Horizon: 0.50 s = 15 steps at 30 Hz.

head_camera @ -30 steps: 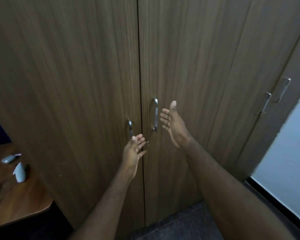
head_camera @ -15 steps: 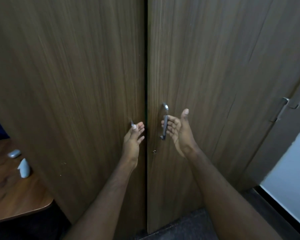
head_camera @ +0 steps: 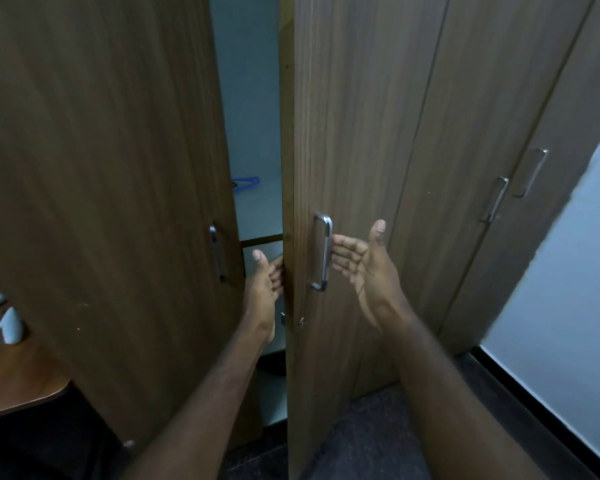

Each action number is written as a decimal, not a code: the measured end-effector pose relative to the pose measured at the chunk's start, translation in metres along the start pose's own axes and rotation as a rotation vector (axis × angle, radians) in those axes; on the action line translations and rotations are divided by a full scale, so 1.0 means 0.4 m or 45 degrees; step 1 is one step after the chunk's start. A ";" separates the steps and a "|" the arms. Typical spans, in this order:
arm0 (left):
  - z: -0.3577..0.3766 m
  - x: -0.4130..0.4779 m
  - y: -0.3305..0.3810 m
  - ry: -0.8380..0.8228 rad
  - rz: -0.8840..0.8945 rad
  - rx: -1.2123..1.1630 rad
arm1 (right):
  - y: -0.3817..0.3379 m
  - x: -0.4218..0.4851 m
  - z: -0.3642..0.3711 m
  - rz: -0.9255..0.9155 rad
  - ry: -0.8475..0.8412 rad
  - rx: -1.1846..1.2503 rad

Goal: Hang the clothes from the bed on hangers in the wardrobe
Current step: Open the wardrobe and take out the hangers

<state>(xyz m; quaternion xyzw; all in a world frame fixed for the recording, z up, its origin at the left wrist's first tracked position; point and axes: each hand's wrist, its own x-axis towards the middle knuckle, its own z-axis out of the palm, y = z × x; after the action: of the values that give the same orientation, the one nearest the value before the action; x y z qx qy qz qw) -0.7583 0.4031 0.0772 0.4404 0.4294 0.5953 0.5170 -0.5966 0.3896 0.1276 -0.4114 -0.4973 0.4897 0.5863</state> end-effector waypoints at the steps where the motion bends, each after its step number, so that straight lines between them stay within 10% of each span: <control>1: 0.015 -0.019 -0.005 0.006 0.002 -0.010 | -0.017 -0.020 -0.013 -0.101 0.116 -0.072; 4: 0.065 -0.064 -0.019 0.010 0.031 -0.024 | -0.092 -0.080 -0.037 -0.674 0.333 -0.445; 8: 0.145 -0.108 -0.043 -0.023 0.099 -0.036 | -0.186 -0.106 -0.068 -1.539 -0.140 -1.391; 15: 0.292 -0.175 -0.081 -0.059 0.316 -0.106 | -0.308 -0.104 -0.170 -1.221 -0.408 -2.928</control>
<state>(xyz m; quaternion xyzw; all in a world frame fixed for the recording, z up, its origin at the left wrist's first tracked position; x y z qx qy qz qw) -0.6321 0.3431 0.0688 0.4819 0.3344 0.6617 0.4670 -0.5105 0.3266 0.2283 -0.3978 -0.8006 -0.4442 -0.0590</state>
